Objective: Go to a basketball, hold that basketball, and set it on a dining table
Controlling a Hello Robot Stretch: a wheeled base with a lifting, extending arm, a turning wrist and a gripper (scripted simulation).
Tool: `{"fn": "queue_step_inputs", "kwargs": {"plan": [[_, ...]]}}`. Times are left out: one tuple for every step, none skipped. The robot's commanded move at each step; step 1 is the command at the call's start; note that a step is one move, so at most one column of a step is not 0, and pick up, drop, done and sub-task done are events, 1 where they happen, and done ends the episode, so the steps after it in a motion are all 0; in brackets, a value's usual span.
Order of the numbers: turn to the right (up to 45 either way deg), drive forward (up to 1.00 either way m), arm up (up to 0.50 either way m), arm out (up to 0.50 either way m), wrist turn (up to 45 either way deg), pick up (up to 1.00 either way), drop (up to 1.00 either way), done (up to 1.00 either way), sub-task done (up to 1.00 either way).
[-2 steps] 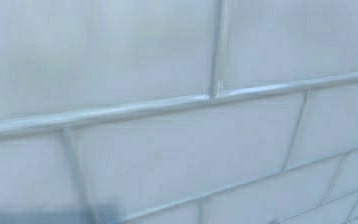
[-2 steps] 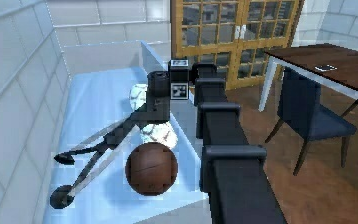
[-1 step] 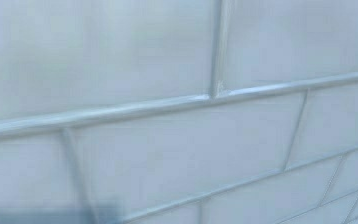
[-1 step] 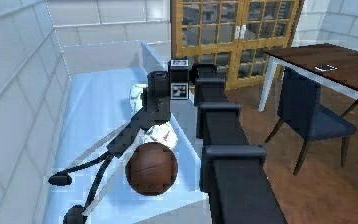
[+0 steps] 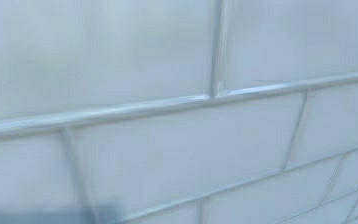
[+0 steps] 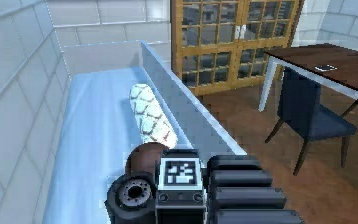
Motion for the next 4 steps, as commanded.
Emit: {"fn": "queue_step_inputs", "kwargs": {"plan": [[45.0, 0.00, 0.00, 0.00, 0.0, 0.00, 0.00, 0.00, 0.00], [45.0, 0.00, 0.00, 0.00, 0.0, 0.00, 0.00, 0.00, 0.00], [45.0, 0.00, 0.00, 0.00, 0.0, 0.00, 0.00, 0.00, 0.00], [15.0, 0.00, 0.00, 0.00, 0.0, 0.00, 0.00, 0.00, 0.00]]}}
